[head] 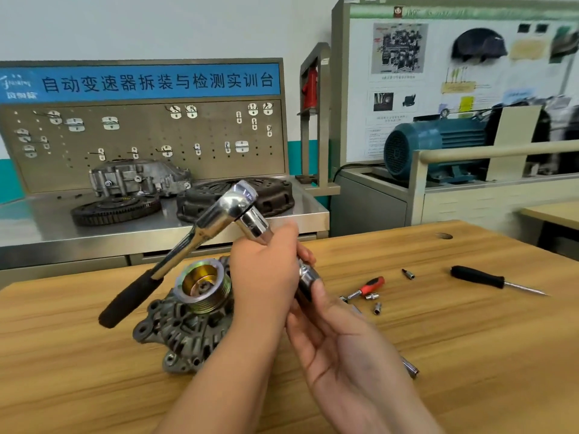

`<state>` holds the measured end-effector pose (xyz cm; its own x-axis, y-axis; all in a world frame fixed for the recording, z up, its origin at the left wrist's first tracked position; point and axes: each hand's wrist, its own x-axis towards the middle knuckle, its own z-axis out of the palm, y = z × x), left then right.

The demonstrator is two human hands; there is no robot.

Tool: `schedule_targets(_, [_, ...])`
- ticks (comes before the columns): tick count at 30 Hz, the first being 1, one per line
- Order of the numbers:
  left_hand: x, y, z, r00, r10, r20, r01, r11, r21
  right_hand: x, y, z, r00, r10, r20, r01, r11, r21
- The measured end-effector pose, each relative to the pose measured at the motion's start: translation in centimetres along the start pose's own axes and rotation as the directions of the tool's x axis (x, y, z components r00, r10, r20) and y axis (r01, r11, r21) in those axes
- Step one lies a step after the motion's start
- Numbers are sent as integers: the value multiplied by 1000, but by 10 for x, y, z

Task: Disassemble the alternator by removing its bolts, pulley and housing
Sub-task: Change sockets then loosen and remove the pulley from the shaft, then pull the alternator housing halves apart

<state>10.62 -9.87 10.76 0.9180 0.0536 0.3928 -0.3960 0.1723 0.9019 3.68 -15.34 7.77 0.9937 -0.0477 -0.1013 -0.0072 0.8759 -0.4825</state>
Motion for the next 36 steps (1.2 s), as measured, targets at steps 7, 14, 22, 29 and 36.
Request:
schedule_targets(7, [-10,-16,30,999,10,-47,-9,1000,18,1,-22,-29,1000,1,-3,-1,999,34])
schedule_targets(14, [-14,-27,45,997,41,-69,-38,998,41,11,-35,-50,998,62,-33,-55,984,170])
schedule_targets(22, [4,-23,50,1000,30,-8,-30,997,72,40,-68,-100,975,-179,-133,102,888,-448])
schedule_targets(29, [-3,-47,67,979,-95,178,-9,860,511,84,-123,-144,928,-360,96,-1,-260,-966])
schedule_targets(36, [1,-78,82,914,-223,338,-110,666,738,95,-131,-174,966,-227,124,27,-387,-922])
